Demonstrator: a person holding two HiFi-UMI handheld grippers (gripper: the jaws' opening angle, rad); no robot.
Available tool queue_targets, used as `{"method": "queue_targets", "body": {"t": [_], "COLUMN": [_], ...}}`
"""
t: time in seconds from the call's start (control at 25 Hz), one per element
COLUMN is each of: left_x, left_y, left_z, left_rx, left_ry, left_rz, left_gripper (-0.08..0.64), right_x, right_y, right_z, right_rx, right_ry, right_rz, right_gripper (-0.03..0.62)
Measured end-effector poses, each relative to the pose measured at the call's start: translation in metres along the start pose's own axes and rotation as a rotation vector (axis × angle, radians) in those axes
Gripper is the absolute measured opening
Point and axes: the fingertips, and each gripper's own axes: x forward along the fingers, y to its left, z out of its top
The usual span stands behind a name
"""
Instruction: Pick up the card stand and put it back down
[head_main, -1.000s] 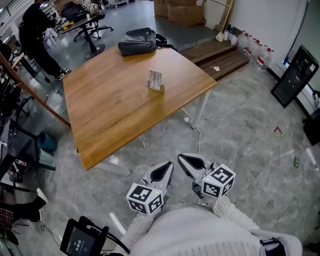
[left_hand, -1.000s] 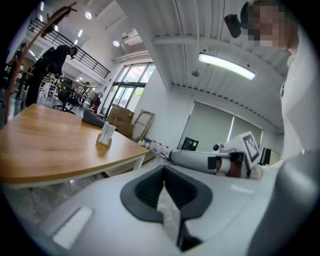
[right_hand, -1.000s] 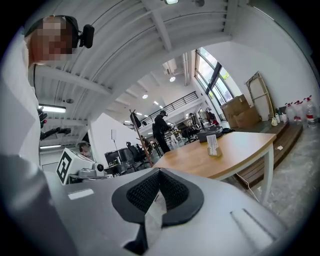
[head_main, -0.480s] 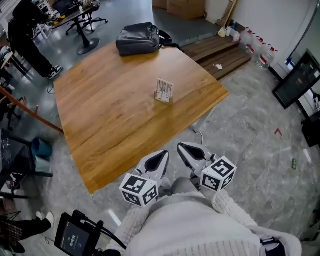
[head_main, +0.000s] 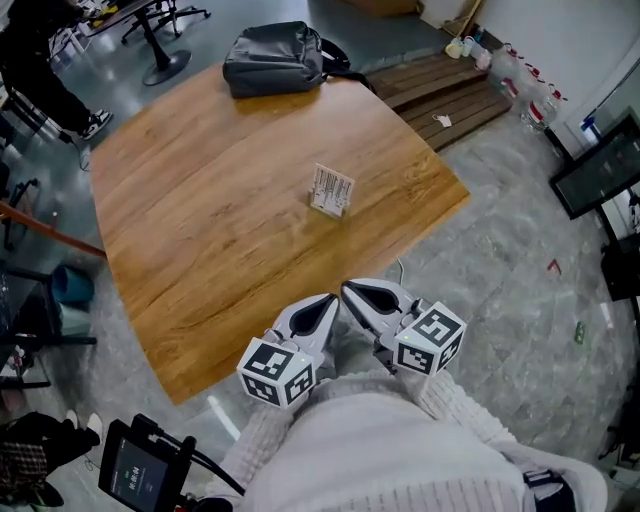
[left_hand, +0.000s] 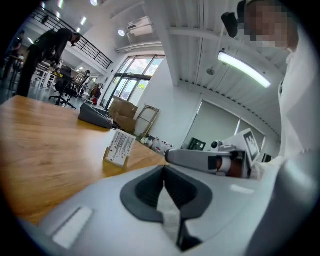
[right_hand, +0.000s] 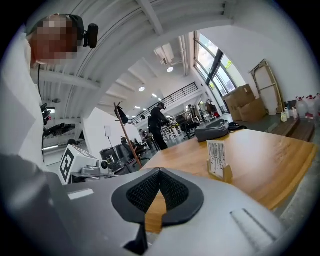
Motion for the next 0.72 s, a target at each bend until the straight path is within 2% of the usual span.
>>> {"method": "queue_targets", "body": {"t": [0.2,0.48,0.72], "left_x": [0.035,0.056,0.081], "left_y": [0.034,0.048,0.07], "left_z": [0.019,0.041,0.036], "left_rx": [-0.016,-0.053,-0.087], "left_ry": [0.005,-0.01,-0.012], "left_rz": [0.038,0.083,0.108], "left_gripper": [0.008,0.008,0.008], "right_x": [0.033,0.046,0.058], "right_y": [-0.037,-0.058,-0.077], "right_z": [0.019,0.035,0.029], "right_rx": [0.002,0.027,0.001], "right_ry": [0.028,0.072,0.126], "right_rz": [0.053,0.119,0.172], "right_gripper": [-0.001,-0.001,-0.001]}}
